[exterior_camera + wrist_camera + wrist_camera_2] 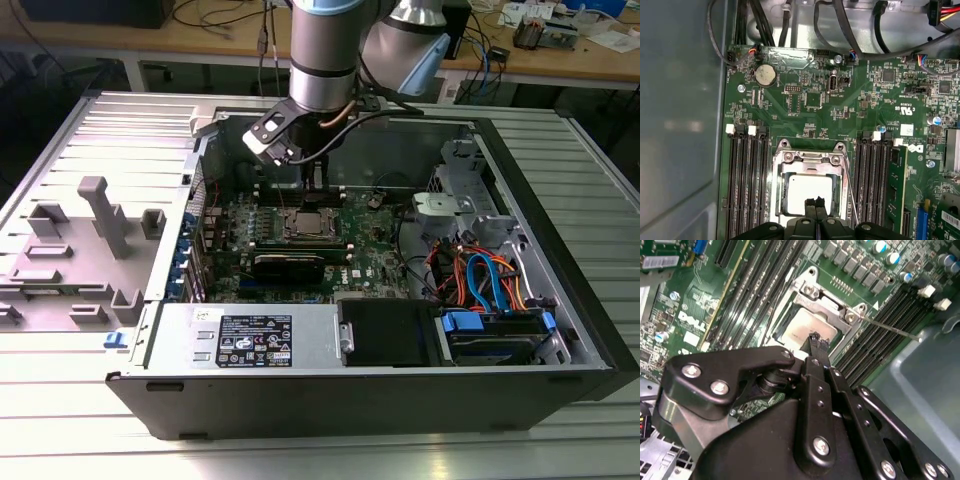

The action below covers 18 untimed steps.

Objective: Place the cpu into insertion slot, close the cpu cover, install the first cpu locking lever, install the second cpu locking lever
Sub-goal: 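Close the cpu cover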

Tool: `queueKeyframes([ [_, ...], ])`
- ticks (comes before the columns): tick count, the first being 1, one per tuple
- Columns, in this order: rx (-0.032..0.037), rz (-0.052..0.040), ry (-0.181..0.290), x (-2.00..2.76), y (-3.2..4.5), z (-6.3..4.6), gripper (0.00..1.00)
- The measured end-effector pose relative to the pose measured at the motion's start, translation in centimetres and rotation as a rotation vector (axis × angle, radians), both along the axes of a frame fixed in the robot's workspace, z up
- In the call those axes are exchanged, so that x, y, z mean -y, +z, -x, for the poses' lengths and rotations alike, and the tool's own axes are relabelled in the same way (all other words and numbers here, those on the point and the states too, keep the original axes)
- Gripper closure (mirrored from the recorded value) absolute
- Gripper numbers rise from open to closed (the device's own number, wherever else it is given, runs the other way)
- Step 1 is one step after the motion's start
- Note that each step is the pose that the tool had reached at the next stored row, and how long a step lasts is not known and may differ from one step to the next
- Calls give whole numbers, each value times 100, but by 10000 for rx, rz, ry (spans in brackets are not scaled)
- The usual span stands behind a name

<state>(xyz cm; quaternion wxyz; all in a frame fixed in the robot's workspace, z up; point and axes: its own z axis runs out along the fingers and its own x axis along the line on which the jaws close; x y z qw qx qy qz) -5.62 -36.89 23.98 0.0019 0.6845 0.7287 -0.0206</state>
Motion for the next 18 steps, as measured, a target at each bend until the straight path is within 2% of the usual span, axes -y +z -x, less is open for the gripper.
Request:
queueKeyframes([
  [13, 1, -1, -1, 0, -22, 15, 89],
  [18, 1, -2, 143, -1, -62, 84, 89],
])
